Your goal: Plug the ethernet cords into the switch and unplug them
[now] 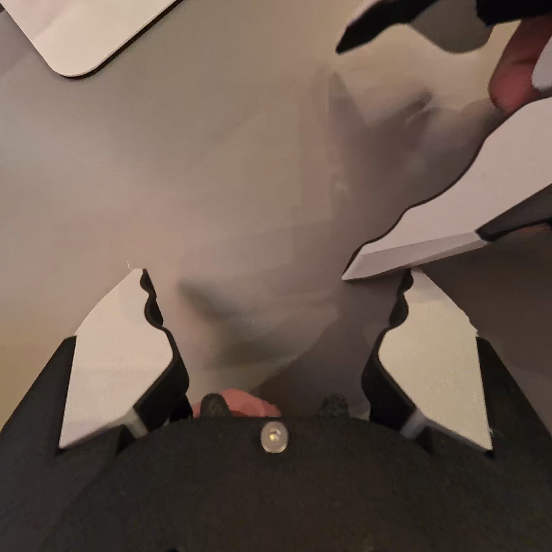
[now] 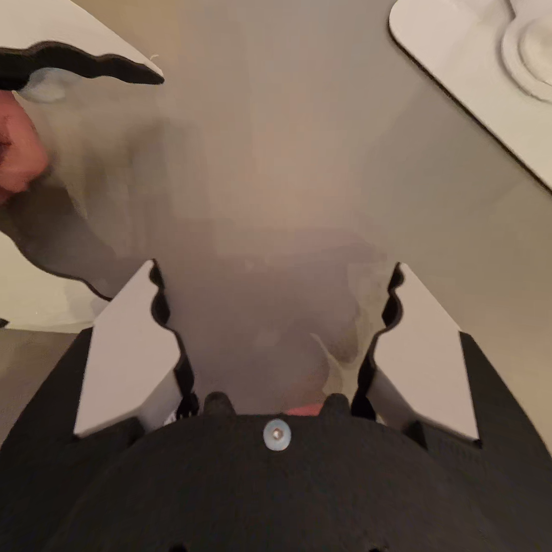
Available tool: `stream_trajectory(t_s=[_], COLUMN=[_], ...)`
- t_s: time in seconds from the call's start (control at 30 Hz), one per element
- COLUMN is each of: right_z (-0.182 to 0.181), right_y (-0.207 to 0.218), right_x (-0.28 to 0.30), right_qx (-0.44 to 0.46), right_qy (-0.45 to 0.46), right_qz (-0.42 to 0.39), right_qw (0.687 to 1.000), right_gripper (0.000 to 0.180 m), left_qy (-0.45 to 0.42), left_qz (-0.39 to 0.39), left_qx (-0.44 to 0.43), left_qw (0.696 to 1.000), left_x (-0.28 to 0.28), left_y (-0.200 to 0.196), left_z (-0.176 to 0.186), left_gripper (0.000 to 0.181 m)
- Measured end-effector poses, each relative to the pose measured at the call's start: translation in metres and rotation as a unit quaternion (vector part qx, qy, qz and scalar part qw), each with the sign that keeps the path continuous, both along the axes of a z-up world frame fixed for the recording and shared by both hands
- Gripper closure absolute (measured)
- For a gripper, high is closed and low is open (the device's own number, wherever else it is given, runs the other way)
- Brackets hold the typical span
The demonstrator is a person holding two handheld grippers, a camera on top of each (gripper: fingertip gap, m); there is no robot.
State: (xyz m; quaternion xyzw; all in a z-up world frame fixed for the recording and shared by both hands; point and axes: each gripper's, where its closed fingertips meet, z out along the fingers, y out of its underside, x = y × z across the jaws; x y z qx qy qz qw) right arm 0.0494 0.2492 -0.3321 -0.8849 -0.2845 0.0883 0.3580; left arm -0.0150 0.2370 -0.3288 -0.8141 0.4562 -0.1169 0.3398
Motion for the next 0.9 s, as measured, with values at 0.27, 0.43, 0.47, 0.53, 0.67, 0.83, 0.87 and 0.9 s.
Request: stream_trajectory(t_s=[0.27, 0.43, 0.47, 0.53, 0.67, 0.83, 0.87, 0.9], right_z=[0.003, 0.004, 0.002, 0.003, 0.001, -0.006, -0.006, -0.006], right_y=[-0.002, -0.012, -0.01, -0.006, -0.001, -0.008, -0.009, -0.011], right_x=[0.011, 0.011, 0.017, 0.02, 0.023, 0.014, 0.014, 0.016], right_qx=[0.009, -0.021, -0.015, -0.004, -0.014, -0.016, -0.016, -0.016], right_qy=[0.023, 0.047, 0.027, 0.005, 0.014, 0.015, 0.014, 0.014], right_qz=[-0.056, -0.038, -0.042, -0.042, -0.039, 0.007, -0.002, -0.013], right_qw=[0.998, 0.998, 0.999, 0.999, 0.999, 1.0, 1.0, 1.0], right_gripper=[0.062, 0.044, 0.056, 0.057, 0.056, 0.02, 0.02, 0.02], left_qy=[-0.01, -0.008, -0.006, -0.008, 0.004, -0.002, -0.01, -0.012], left_qz=[0.022, 0.049, 0.051, 0.049, 0.134, 0.098, 0.084, 0.08], left_qx=[0.022, 0.007, -0.001, -0.006, 0.051, 0.022, 0.014, 0.005], left_qw=[0.999, 0.999, 0.999, 0.999, 0.99, 0.995, 0.996, 0.997], left_x=[-0.009, -0.016, -0.017, -0.02, -0.037, -0.031, -0.029, -0.029], left_y=[0.003, 0.007, 0.007, 0.011, 0.032, 0.017, 0.013, 0.012], left_z=[0.005, 0.004, 0.003, 0.002, 0.009, 0.005, 0.005, 0.004], left_gripper=[0.069, 0.079, 0.078, 0.072, 0.13, 0.137, 0.127, 0.122])
